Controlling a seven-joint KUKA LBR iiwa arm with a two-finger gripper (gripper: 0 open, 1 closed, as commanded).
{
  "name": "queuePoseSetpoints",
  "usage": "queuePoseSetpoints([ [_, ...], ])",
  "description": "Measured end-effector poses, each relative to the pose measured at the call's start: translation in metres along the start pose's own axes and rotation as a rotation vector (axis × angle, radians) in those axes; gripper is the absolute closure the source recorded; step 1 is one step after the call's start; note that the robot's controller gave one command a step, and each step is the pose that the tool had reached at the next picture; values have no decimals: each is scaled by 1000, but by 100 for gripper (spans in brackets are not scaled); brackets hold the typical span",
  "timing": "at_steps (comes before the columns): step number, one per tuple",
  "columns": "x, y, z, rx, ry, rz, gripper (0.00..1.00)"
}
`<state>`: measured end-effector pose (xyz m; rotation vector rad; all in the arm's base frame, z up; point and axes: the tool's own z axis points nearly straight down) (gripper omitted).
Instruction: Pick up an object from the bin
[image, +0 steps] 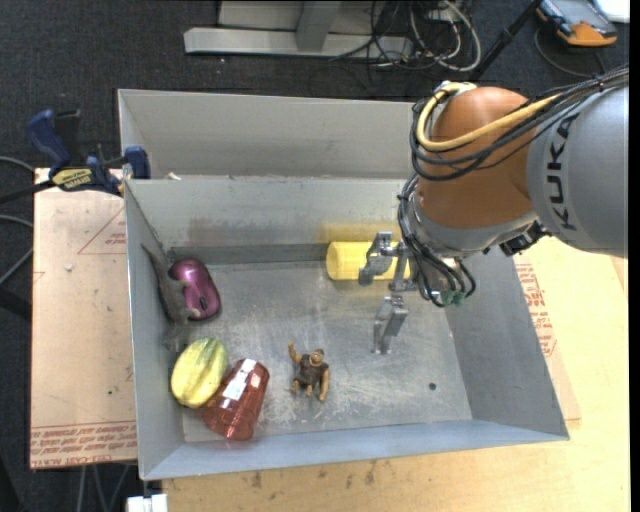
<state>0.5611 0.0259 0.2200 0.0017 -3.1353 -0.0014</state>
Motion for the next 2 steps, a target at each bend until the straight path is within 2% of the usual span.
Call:
queuePoseSetpoints([
  [1,-1,0,-4,0,-7,1,0],
  [2,-17,5,31,1,-16,-53,0],
])
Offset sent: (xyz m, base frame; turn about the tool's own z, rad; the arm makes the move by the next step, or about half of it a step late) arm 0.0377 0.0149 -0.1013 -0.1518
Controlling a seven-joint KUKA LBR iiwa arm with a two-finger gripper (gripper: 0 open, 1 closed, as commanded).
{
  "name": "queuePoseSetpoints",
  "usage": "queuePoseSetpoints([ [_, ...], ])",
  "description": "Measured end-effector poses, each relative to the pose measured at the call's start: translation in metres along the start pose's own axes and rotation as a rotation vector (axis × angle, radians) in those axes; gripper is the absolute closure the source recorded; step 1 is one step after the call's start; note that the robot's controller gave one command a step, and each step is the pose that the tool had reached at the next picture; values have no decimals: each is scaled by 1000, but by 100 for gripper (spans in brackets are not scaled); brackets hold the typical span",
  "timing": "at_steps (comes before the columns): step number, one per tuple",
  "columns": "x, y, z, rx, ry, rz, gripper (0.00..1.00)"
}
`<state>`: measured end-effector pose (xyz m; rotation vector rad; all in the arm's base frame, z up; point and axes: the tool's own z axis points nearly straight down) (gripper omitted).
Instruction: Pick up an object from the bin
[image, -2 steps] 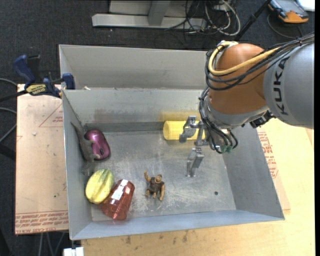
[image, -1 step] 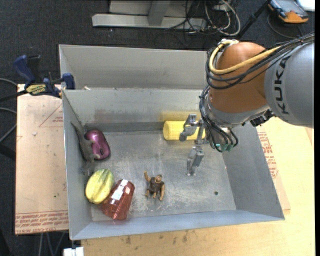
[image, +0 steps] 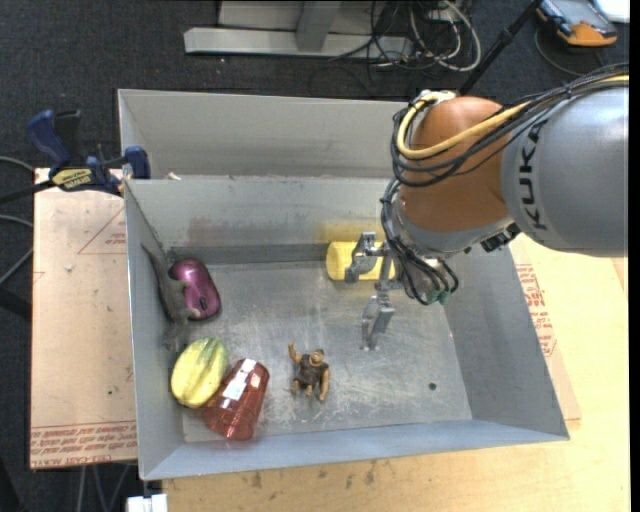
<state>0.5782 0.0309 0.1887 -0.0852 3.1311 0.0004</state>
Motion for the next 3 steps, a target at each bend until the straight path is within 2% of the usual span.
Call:
queuePoseSetpoints([
  [1,-15,13,25,-1,10,78,0],
  [2,-21,22,38,0,7,256,0],
  [3,-9,26,65,0,8,59,0],
])
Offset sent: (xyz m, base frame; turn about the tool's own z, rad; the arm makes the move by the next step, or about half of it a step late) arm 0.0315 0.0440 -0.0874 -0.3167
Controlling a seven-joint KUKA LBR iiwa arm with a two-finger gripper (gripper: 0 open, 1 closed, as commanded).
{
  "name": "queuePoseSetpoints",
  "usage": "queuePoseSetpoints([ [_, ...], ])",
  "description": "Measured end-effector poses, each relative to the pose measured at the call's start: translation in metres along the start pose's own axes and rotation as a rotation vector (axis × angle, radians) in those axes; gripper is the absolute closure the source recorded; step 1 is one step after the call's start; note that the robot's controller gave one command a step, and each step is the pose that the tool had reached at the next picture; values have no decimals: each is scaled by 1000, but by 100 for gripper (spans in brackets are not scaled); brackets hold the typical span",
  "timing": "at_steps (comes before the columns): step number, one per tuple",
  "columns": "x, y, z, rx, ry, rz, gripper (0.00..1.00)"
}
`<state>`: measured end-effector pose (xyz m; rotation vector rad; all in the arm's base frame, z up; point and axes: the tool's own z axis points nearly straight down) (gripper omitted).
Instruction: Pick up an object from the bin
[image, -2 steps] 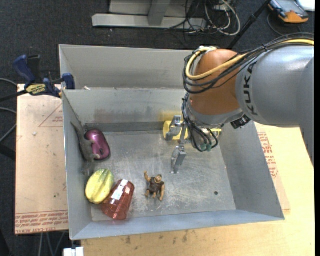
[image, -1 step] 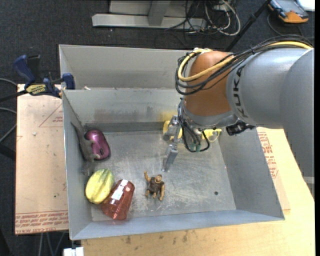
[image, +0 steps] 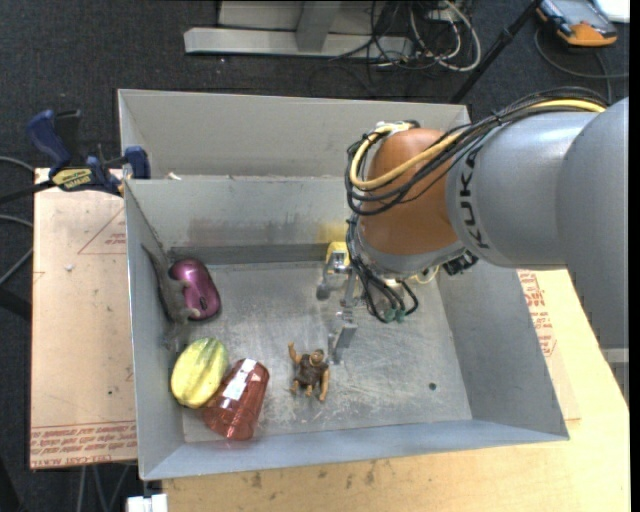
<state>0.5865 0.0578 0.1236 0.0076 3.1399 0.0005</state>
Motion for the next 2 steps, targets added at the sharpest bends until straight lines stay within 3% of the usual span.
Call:
queuePoseSetpoints([
  [1,13,-8,50,-1,3,-202,100],
  [2,12,-8,51,-1,-3,-201,0],
])
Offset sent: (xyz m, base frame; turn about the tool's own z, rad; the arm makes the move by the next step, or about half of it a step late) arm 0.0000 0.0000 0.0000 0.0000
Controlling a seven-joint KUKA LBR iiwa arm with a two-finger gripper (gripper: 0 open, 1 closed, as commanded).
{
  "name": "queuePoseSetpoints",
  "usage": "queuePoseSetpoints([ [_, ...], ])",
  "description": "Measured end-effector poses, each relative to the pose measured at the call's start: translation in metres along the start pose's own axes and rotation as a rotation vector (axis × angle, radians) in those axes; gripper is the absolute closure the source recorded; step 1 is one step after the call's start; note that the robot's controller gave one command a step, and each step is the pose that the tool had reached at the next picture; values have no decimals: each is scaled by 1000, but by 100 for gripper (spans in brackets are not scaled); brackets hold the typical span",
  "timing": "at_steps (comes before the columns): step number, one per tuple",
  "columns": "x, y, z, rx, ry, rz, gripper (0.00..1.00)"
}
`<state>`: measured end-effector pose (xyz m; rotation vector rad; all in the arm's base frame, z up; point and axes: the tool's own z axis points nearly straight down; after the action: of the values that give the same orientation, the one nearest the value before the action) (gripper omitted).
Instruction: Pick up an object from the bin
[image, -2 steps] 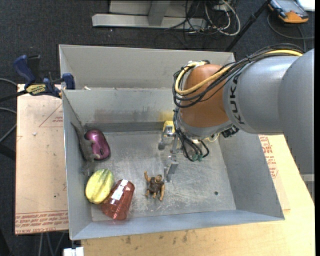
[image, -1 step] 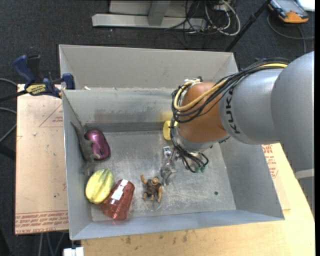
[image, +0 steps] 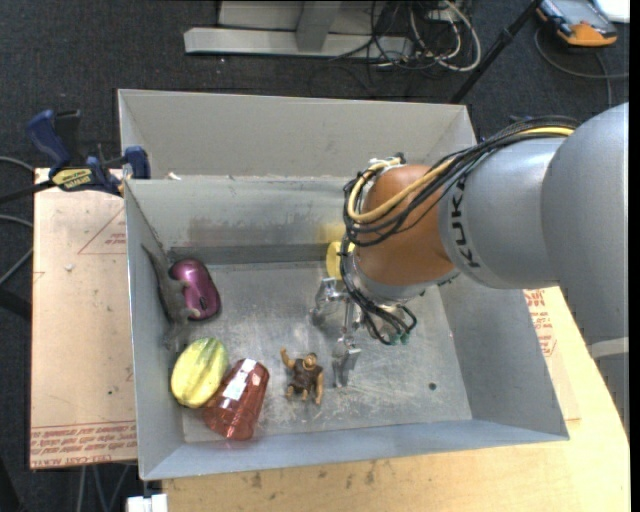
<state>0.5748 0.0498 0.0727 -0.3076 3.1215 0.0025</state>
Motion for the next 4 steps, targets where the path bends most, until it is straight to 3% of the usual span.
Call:
queuePoseSetpoints([
  [1,0,0,0,0,0,0,0],
  [2,5,5,-3,3,-4,-126,0],
  [3,23,24,-3,2,-4,-365,0],
  [4,10,69,-1,1,-1,-364,100],
])
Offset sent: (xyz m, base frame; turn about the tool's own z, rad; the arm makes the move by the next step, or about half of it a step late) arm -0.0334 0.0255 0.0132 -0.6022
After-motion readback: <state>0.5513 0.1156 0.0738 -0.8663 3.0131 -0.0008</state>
